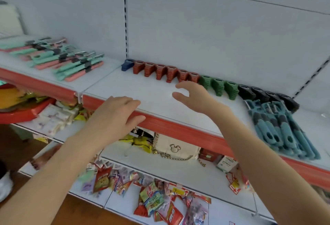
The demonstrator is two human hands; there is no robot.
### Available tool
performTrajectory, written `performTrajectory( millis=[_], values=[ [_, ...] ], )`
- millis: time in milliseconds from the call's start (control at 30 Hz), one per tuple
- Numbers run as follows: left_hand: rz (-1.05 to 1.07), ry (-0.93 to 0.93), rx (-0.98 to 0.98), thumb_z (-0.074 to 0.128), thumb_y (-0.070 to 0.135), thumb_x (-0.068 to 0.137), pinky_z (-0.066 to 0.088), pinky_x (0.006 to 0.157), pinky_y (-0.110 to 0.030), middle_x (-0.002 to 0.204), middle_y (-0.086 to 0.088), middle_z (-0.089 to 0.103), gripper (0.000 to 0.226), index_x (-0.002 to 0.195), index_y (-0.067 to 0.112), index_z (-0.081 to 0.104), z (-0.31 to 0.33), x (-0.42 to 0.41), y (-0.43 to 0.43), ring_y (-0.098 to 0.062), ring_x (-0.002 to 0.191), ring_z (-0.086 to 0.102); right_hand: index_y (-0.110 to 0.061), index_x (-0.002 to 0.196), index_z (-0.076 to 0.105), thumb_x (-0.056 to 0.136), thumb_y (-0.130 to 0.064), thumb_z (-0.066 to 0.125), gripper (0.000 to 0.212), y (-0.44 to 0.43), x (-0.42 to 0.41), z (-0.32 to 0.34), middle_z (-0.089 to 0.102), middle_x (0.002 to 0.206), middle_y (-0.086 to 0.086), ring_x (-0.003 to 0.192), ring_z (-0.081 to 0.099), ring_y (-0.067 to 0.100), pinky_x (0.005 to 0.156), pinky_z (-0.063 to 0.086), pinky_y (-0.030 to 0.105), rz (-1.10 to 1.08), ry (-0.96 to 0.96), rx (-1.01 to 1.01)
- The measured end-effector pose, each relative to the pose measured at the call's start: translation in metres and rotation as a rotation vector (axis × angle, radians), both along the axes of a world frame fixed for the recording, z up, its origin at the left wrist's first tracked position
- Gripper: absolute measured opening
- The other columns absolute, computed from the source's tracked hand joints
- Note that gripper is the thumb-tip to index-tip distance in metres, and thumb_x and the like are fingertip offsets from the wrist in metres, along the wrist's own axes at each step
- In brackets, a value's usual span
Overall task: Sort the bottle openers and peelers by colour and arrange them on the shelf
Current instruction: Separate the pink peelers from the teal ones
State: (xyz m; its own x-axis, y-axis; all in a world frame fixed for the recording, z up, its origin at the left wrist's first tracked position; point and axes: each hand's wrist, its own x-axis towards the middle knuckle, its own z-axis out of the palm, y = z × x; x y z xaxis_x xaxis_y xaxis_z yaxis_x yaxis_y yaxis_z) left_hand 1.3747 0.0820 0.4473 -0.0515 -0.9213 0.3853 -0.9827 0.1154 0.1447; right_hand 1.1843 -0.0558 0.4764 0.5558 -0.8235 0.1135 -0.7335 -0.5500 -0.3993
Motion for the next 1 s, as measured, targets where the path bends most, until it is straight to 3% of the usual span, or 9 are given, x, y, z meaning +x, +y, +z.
performTrajectory(
  millis=[233, 500, 633, 733, 833, 1000],
  values=[
    [0.054, -0.091, 0.010, 0.065, 0.032, 0.083, 0.051, 0.076, -0.045, 0.091, -0.016, 0.070, 0.039, 0.105, -0.001, 0.066, 0.003, 0.105, 0.028, -0.033, 0.083, 0.066, -0.013, 0.135, 0.045, 0.095, -0.035, 0.048, 0.046, 0.018, 0.112, -0.003, 0.042, 0.144, 0.001, 0.132, 0.037, 0.016, 0.103, 0.027, 0.023, 0.072, -0.003, -0.002],
    [0.148, -0.029, 0.010, 0.069, 0.027, 0.081, 0.046, 0.085, -0.056, 0.098, -0.018, 0.069, 0.040, 0.109, -0.001, 0.065, 0.003, 0.178, 0.039, -0.035, 0.092, 0.065, -0.012, 0.134, 0.046, 0.095, -0.034, 0.048, 0.045, 0.015, 0.207, -0.006, 0.044, 0.142, 0.003, 0.130, 0.039, 0.017, 0.097, 0.024, 0.017, 0.183, 0.023, -0.007],
    [0.161, -0.025, 0.010, 0.047, 0.044, 0.085, 0.051, 0.078, -0.048, 0.091, -0.014, 0.070, 0.053, 0.107, -0.001, 0.066, 0.000, 0.211, 0.027, -0.032, 0.083, 0.066, -0.012, 0.133, 0.047, 0.095, -0.035, 0.049, 0.045, 0.002, 0.249, -0.005, 0.045, 0.141, 0.002, 0.129, 0.040, 0.016, 0.098, 0.027, 0.019, 0.230, 0.008, 0.000],
    [0.176, -0.028, 0.010, 0.037, 0.044, 0.084, 0.054, 0.071, -0.042, 0.089, -0.013, 0.070, 0.057, 0.105, 0.000, 0.066, 0.002, 0.233, 0.013, -0.032, 0.080, 0.067, -0.012, 0.132, 0.048, 0.095, -0.034, 0.049, 0.043, -0.011, 0.278, -0.002, 0.046, 0.140, 0.002, 0.129, 0.040, 0.016, 0.095, 0.026, 0.017, 0.247, -0.015, -0.003],
    [0.204, 0.006, 0.001, 0.040, 0.047, 0.086, 0.053, 0.072, -0.041, 0.094, -0.014, 0.069, 0.057, 0.109, 0.001, 0.065, -0.001, 0.257, -0.006, -0.035, 0.085, 0.065, -0.011, 0.132, 0.049, 0.095, -0.034, 0.049, 0.043, -0.024, 0.300, 0.002, 0.047, 0.139, 0.002, 0.128, 0.041, 0.017, 0.097, 0.029, 0.020, 0.252, -0.019, 0.008],
    [0.219, 0.103, -0.027, 0.055, 0.036, 0.088, 0.044, 0.089, -0.040, 0.121, -0.011, 0.060, 0.047, 0.127, 0.010, 0.055, -0.003, 0.287, -0.039, -0.031, 0.113, 0.053, -0.009, 0.126, 0.052, 0.094, -0.034, 0.049, 0.041, -0.038, 0.327, 0.001, 0.055, 0.129, 0.006, 0.117, 0.050, 0.021, 0.091, 0.037, 0.026, 0.202, 0.013, 0.045]
  ],
)
